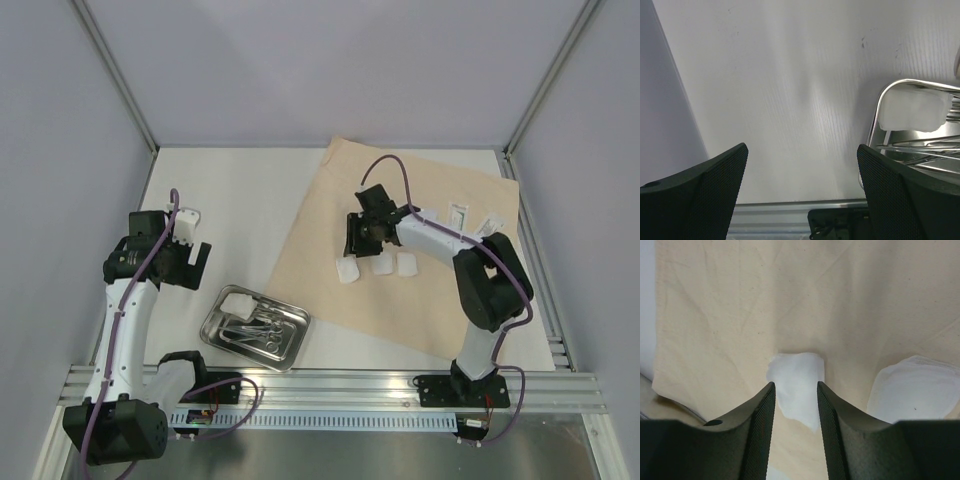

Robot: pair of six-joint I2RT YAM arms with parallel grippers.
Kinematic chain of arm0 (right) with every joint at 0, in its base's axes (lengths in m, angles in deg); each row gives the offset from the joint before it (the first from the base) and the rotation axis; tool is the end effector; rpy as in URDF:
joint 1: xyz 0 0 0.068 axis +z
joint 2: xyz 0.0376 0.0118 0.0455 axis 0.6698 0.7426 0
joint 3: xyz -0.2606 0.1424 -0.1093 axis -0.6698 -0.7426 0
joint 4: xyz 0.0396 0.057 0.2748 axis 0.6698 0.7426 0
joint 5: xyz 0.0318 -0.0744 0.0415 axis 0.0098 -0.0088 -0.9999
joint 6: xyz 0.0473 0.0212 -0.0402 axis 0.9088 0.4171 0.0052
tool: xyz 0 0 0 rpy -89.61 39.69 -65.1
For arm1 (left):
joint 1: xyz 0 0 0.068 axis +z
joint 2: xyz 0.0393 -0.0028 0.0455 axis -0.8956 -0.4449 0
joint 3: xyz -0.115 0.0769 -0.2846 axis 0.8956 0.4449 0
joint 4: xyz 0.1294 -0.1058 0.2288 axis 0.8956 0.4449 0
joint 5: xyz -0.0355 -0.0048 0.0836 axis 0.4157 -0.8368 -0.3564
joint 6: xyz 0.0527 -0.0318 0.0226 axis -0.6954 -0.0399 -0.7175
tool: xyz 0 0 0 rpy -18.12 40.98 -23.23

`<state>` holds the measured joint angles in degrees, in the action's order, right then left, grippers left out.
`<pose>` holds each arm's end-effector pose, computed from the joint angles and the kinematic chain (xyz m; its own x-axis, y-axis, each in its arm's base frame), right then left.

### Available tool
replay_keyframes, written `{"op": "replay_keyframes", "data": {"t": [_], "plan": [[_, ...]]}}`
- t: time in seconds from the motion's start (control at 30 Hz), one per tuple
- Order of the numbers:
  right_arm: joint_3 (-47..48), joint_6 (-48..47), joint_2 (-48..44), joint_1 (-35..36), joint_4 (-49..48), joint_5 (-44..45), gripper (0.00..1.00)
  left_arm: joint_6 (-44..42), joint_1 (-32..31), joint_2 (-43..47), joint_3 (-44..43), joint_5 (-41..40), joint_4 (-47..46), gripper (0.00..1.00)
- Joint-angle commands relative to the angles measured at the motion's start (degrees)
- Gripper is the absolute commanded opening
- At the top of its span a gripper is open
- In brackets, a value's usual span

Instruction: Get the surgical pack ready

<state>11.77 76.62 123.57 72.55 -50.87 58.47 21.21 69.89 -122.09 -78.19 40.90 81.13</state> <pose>0.3489 0.2142 0.2123 -0.9220 -0.0215 -0.3867 -0.1628 0.9275 0.3364 0.1805 0.0190 0.3217 -0.8126 0.2264 -0.5370 0.1643 0.9731 0.1616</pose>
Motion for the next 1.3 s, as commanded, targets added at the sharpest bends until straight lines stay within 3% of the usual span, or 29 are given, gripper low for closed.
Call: {"op": "replay_keyframes", "data": {"t": [0.0,0.37,0.57,0.8,0.87,1.07,1.27], "plan": [[-0.47,0.33,1.74,-0.18,-0.18,0.22,0.41,-0.66,-0.15,-0.15,-2.41,0.79,0.42,0.99],[-5.92,1.74,1.74,-0.09,-1.93,0.94,0.37,-0.66,-0.15,-0.32,-2.06,0.78,-0.02,0.99],[-7.68,3.40,3.32,0.26,-5.53,-4.51,0.35,-0.74,-0.15,-0.24,-2.06,0.87,-0.11,0.99],[-6.80,4.28,1.40,0.17,-6.68,-6.89,0.04,-0.83,-0.15,0.20,-2.06,1.14,-0.02,0.99],[-6.54,4.28,-0.01,0.09,-6.15,-6.89,0.00,-0.83,-0.15,0.29,-2.06,1.14,0.06,0.99],[-6.45,2.88,-7.65,-1.14,-4.31,-6.89,0.00,-0.92,-0.15,0.47,-2.06,1.31,0.06,0.99],[-11.54,1.12,-13.11,-7.73,-4.13,-7.32,0.00,-0.92,-0.15,0.64,-2.06,1.31,0.06,0.99]]}}
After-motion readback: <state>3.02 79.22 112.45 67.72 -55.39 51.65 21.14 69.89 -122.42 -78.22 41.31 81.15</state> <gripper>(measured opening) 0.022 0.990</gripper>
